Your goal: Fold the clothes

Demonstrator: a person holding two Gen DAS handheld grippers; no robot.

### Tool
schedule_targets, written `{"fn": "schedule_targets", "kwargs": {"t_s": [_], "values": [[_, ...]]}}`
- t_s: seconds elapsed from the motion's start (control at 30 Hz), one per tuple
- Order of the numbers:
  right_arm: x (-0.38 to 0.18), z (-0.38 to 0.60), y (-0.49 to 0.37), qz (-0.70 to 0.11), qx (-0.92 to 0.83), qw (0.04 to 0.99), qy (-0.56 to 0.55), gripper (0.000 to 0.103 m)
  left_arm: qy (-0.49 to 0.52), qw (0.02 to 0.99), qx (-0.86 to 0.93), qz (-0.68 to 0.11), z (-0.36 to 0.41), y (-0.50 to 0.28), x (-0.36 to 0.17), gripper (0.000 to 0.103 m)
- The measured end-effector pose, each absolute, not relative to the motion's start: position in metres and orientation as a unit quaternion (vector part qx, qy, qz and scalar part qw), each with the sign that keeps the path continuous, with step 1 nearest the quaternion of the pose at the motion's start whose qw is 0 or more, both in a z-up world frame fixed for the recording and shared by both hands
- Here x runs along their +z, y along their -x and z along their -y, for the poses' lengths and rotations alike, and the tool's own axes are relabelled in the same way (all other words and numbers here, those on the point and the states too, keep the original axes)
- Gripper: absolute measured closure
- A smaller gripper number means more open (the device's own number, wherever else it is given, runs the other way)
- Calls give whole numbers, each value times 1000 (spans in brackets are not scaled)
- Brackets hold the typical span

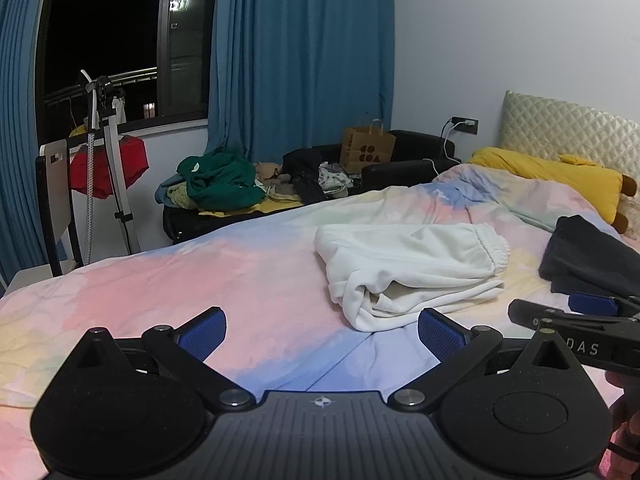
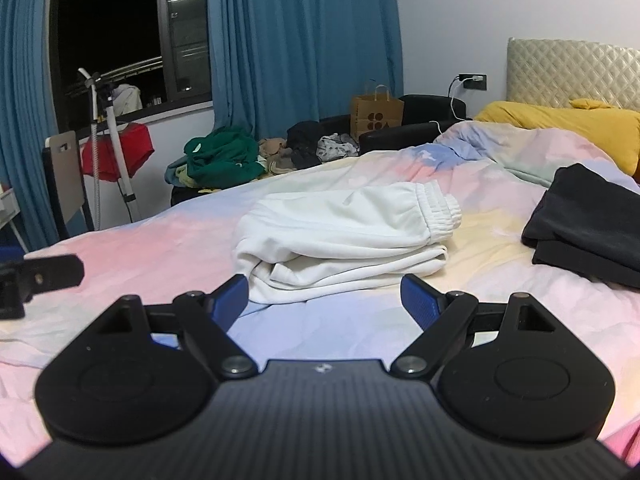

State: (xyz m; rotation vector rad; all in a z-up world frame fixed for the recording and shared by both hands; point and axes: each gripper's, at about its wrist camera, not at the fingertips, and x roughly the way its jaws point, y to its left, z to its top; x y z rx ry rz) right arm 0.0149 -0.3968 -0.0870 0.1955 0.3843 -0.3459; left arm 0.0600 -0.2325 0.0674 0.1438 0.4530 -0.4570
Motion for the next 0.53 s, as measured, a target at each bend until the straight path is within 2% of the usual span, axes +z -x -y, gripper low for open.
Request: {"fn": "schedule_targets", "kwargs": {"t_s": [0.53], "values": [[-88, 398, -16, -194, -173, 961, -99, 18, -58, 947, -224, -222, 227, -58, 68, 0]]}}
